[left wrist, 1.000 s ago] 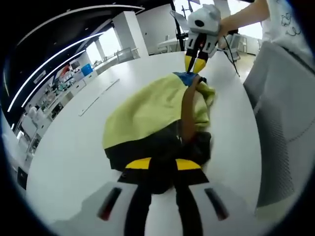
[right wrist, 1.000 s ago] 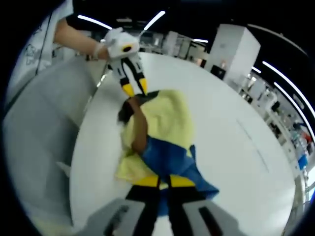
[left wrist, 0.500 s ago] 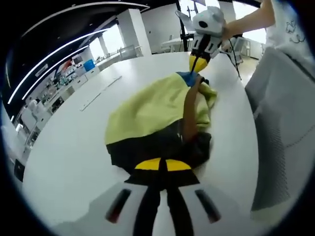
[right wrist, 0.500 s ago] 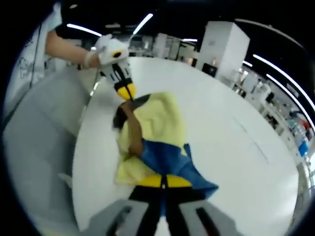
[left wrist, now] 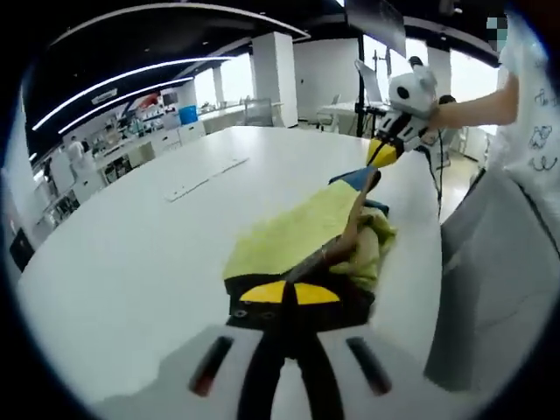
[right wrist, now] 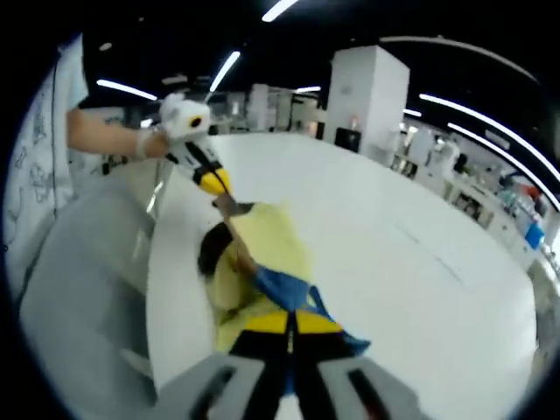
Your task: Fold the garment on the visible template until the final outline fits inside the template.
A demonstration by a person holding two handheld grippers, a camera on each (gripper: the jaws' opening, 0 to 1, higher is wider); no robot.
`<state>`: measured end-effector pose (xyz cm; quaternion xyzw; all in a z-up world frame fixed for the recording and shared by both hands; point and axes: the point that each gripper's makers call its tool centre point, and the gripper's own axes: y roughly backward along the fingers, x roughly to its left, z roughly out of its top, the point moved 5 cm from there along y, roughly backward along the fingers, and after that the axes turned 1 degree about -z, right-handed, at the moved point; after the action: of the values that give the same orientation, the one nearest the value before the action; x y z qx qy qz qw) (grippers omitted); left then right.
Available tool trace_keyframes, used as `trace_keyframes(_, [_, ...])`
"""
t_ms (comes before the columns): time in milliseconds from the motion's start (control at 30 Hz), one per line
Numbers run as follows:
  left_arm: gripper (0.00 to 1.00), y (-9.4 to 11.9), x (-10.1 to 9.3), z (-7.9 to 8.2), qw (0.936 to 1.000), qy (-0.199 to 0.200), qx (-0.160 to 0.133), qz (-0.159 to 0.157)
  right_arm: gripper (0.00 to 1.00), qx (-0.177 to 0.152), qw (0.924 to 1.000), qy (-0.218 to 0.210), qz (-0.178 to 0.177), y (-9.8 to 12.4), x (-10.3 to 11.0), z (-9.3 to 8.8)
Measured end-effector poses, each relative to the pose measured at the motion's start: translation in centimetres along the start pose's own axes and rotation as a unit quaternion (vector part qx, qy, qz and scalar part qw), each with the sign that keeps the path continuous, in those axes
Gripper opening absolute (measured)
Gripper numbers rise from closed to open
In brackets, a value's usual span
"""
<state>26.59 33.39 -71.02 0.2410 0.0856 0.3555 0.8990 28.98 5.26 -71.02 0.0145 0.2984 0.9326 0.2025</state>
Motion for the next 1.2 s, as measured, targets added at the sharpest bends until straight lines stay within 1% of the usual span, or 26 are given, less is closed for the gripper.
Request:
trace_keyframes(100, [0.00,0.7,0.5,1.5,0.9998,0.007,-0.020,0.008,0.00,-0.021,0.9997,-0.011,-0.007,0.7,-0.4,1.2])
trace_keyframes(133, [0.00,0.9,0.7,2.1,0.9994,0.014,-0.030,0.011,0.00,-0.028,0.9995,-0.014,-0.009,1.0,-0.5,1.6])
trace_keyframes(167, [0.00,1.2,0.9,3.1,0.9980,0.034,-0.051,0.014,0.00,-0.035,0.9992,-0.017,-0.012,1.3,-0.6,2.1])
trace_keyframes(233, [0.00,1.7,1.1,4.0,0.9980,0.023,-0.056,0.019,0.00,-0.051,0.9983,-0.021,-0.018,1.9,-0.9,3.1])
trace_keyframes(300, [0.00,2.0,1.4,5.0,0.9969,0.025,-0.072,0.018,0.00,-0.066,0.9971,-0.030,-0.023,2.5,-1.3,3.9])
trace_keyframes(367, [0.00,2.3,1.6,5.8,0.9961,0.025,-0.082,0.020,0.00,-0.084,0.9954,-0.036,-0.029,3.0,-1.6,4.8])
trace_keyframes(400, [0.00,2.4,1.6,6.3,0.9957,0.023,-0.087,0.021,0.00,-0.088,0.9949,-0.038,-0.031,3.2,-1.7,5.1])
trace_keyframes(600, [0.00,3.6,2.3,9.1,0.9897,0.036,-0.136,0.024,0.00,-0.134,0.9885,-0.053,-0.044,4.9,-2.6,7.4])
trace_keyframes(633, [0.00,3.9,2.4,9.4,0.9893,0.036,-0.139,0.025,0.00,-0.142,0.9873,-0.056,-0.045,5.1,-2.8,7.7])
trace_keyframes(667, [0.00,4.2,2.7,9.8,0.9882,0.037,-0.146,0.025,0.00,-0.152,0.9856,-0.059,-0.045,5.4,-2.8,8.2])
trace_keyframes(733, [0.00,4.7,2.4,11.1,0.9851,0.039,-0.166,0.024,0.00,-0.176,0.9808,-0.071,-0.045,6.0,-3.0,9.2])
trace_keyframes(800, [0.00,5.3,2.6,12.0,0.9826,0.042,-0.180,0.020,0.00,-0.190,0.9777,-0.076,-0.047,6.6,-3.3,10.0])
trace_keyframes(867, [0.00,5.6,2.4,12.9,0.9808,0.043,-0.190,0.018,0.00,-0.206,0.9738,-0.084,-0.045,7.1,-3.5,10.7])
trace_keyframes(900, [0.00,5.7,2.6,13.2,0.9798,0.044,-0.194,0.017,0.00,-0.212,0.9725,-0.085,-0.046,7.2,-3.6,11.0])
trace_keyframes(1000, [0.00,5.9,2.8,14.1,0.9780,0.044,-0.203,0.013,0.00,-0.221,0.9704,-0.085,-0.049,7.6,-3.9,11.6])
trace_keyframes(1067, [0.00,5.8,3.2,14.4,0.9777,0.041,-0.205,0.012,0.00,-0.227,0.9690,-0.084,-0.049,7.7,-4.1,12.0])
trace_keyframes(1200, [0.00,5.4,4.2,14.8,0.9772,0.044,-0.208,0.009,0.00,-0.230,0.9681,-0.085,-0.050,7.4,-4.4,12.2])
